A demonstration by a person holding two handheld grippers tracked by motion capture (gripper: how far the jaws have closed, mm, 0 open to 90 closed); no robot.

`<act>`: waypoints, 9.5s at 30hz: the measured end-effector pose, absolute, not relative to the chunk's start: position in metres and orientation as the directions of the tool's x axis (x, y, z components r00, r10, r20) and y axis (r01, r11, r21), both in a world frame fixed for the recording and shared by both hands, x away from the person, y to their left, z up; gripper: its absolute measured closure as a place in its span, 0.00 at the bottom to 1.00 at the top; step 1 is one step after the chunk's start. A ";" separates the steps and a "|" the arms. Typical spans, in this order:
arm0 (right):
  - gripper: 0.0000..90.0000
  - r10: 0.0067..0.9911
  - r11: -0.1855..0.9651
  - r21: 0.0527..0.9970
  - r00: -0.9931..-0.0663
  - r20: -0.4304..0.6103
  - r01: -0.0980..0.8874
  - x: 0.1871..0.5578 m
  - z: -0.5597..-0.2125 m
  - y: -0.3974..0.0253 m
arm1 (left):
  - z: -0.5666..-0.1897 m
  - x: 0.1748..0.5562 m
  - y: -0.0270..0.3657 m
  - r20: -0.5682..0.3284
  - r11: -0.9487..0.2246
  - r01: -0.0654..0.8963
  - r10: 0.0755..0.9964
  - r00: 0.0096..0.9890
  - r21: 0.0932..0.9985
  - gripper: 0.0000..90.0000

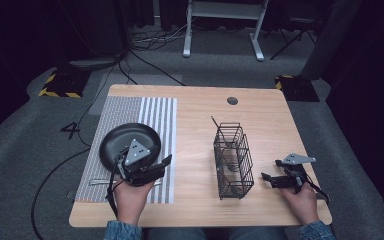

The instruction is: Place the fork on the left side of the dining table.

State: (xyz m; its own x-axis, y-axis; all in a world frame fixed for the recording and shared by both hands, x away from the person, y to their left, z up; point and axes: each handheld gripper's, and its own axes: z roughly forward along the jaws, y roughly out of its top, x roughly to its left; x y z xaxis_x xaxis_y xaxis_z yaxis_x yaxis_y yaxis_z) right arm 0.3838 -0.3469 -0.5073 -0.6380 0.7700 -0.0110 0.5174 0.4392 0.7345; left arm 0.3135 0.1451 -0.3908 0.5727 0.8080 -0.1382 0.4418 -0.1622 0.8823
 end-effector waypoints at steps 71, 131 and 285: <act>0.16 0.771 0.437 0.733 -0.637 -0.007 0.520 0.384 -0.507 -0.347 | -0.381 0.447 0.018 -0.228 -0.194 0.500 0.713 0.663 0.844 0.84; 0.17 0.771 0.436 0.734 -0.637 -0.007 0.520 0.384 -0.507 -0.347 | -0.288 0.412 0.041 -0.185 -0.161 0.385 0.671 0.718 0.909 0.96; 0.19 0.774 0.433 0.738 -0.634 -0.011 0.517 0.384 -0.507 -0.348 | -0.408 0.545 0.264 -0.331 0.199 0.676 0.941 0.070 0.710 0.62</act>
